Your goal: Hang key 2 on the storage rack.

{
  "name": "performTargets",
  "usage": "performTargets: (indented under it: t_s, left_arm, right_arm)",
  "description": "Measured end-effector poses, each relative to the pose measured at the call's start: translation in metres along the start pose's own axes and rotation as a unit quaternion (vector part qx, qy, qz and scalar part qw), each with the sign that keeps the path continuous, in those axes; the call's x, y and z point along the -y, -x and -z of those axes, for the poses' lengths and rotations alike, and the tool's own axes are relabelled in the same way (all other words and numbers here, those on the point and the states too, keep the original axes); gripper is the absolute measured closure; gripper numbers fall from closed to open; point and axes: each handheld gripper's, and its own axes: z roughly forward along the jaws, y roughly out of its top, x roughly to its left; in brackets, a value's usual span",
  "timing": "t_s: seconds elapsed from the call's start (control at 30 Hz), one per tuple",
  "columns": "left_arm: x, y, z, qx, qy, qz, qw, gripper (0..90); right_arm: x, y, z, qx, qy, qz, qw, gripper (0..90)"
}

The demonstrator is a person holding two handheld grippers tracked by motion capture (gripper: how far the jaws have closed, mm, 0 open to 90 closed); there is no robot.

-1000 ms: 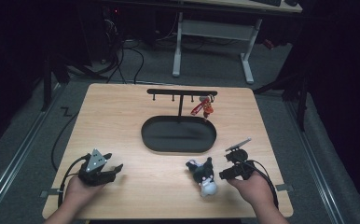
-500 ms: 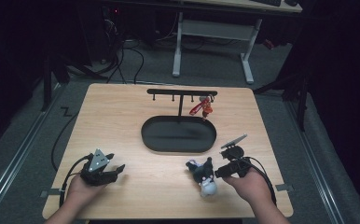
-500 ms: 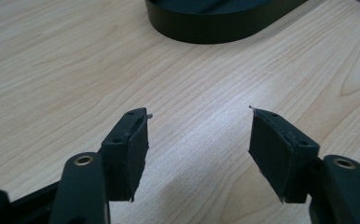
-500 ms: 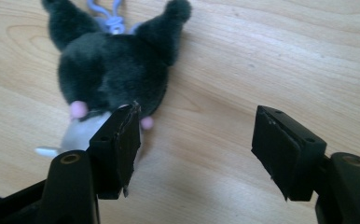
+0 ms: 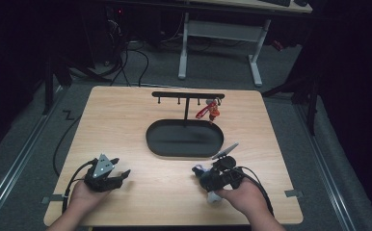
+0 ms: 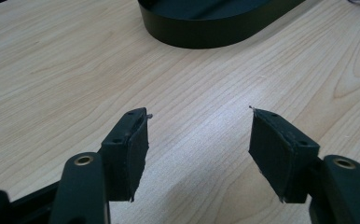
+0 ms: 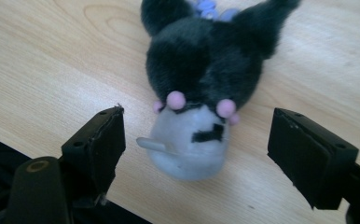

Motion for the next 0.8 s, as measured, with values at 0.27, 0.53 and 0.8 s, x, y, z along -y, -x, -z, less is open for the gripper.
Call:
performTargets:
  t_s: [0.27,0.53,0.8]
  left_arm:
    - [0.000,-0.001,-0.001,0.002,-0.002,0.001,1.0000,37.6]
    - [0.004,0.000,-0.001,0.006,-0.016,-0.003,0.9999,37.0]
    - [0.005,-0.002,0.005,0.002,-0.007,0.000,1.0000,37.1]
  right_arm:
    - [0.001,0.000,-0.027,0.000,-0.029,0.001,0.9996,17.1]
    - [-0.003,0.003,-0.040,0.004,-0.033,-0.003,0.9994,38.6]
    - [-0.008,0.002,-0.024,0.015,-0.013,0.015,0.9997,47.1]
